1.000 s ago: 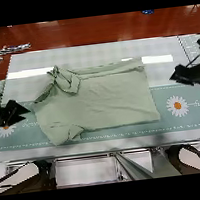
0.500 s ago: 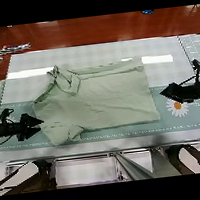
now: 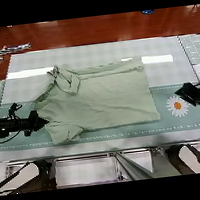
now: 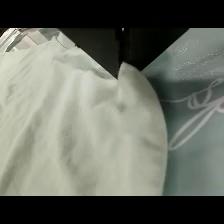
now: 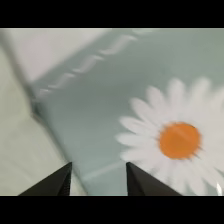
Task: Fold the shirts.
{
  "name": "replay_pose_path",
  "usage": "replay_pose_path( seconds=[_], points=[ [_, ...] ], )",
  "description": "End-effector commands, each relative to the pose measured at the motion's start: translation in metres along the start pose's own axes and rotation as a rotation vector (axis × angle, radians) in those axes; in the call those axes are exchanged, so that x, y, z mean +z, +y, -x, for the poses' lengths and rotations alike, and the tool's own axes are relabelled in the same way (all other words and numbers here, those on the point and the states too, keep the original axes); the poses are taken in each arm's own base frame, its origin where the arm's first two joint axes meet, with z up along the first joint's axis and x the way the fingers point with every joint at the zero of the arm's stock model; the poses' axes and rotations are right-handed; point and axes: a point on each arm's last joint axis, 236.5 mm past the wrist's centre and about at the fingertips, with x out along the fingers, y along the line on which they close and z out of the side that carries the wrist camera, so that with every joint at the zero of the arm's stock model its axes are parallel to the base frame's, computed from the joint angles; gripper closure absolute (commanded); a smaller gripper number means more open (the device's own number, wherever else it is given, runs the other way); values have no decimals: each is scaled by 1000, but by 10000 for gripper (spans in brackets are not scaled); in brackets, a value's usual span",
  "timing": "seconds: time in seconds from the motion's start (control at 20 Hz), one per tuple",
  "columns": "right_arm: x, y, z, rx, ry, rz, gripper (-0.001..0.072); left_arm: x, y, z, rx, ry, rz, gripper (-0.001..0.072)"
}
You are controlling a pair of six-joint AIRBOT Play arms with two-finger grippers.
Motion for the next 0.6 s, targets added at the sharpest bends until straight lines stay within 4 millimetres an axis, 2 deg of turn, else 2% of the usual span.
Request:
replay_pose_path(
  seconds=[0.0, 0.1, 0.2, 0.3, 0.55],
  points=[
    [-43, -35, -5, -46, 167, -94, 299, -1, 0, -2, 11, 4, -31, 689],
    [-71, -14, -15, 40, 276, -62, 300, -1, 0, -2, 11, 4, -30, 688],
    [-91, -6, -22, 54, 368, -29, 299, -1, 0, -2, 11, 5, -30, 689],
    [-109, -8, -25, 19, 454, 29, 300, -3, 0, -2, 8, 12, -30, 688],
    [-119, 3, -38, 4, 497, 114, 300, -4, -2, -2, 2, 17, -28, 688]
  ],
)
